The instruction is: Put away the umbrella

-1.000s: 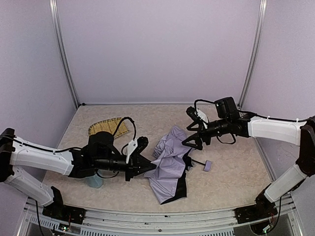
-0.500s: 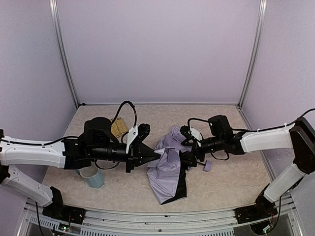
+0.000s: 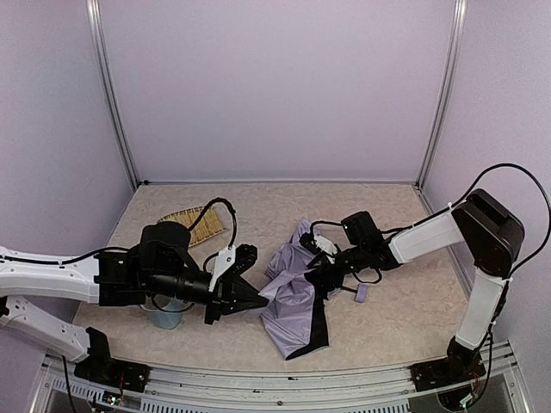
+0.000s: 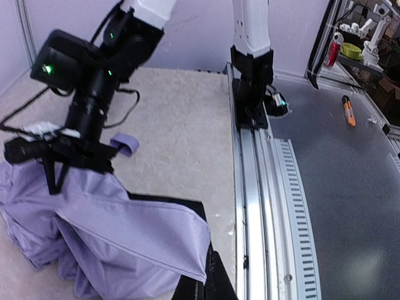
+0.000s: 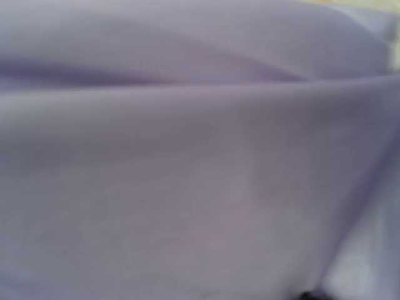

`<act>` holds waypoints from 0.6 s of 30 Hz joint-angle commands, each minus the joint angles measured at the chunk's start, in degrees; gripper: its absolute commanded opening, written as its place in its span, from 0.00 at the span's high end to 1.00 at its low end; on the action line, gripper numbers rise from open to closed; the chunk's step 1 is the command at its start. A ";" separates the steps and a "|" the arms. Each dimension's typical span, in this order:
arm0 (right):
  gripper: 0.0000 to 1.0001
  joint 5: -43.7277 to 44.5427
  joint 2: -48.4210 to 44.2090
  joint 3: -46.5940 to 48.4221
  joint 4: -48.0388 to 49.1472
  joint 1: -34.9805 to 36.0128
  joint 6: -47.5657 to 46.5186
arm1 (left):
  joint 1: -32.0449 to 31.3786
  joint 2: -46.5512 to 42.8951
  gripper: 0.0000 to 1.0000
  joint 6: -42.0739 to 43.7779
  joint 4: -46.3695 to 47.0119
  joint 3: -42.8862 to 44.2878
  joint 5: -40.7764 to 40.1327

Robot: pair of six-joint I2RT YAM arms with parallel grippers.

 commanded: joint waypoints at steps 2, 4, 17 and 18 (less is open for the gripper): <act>0.54 5.95 2.69 1.15 -7.01 -2.07 2.70 | -4.15 -0.79 1.00 -5.05 -6.01 -4.98 -5.79; 0.66 5.80 1.67 0.58 -6.99 -2.46 3.22 | -4.95 0.07 1.00 -6.99 -7.51 -6.86 -8.43; 1.00 -0.91 -7.03 3.92 -3.13 -6.93 10.58 | -5.58 20.37 1.00 -6.34 -4.73 -3.76 -9.61; 1.00 -2.89 -8.40 3.81 -2.53 -7.69 11.12 | -5.05 20.76 1.00 -6.17 -3.61 -4.14 -9.70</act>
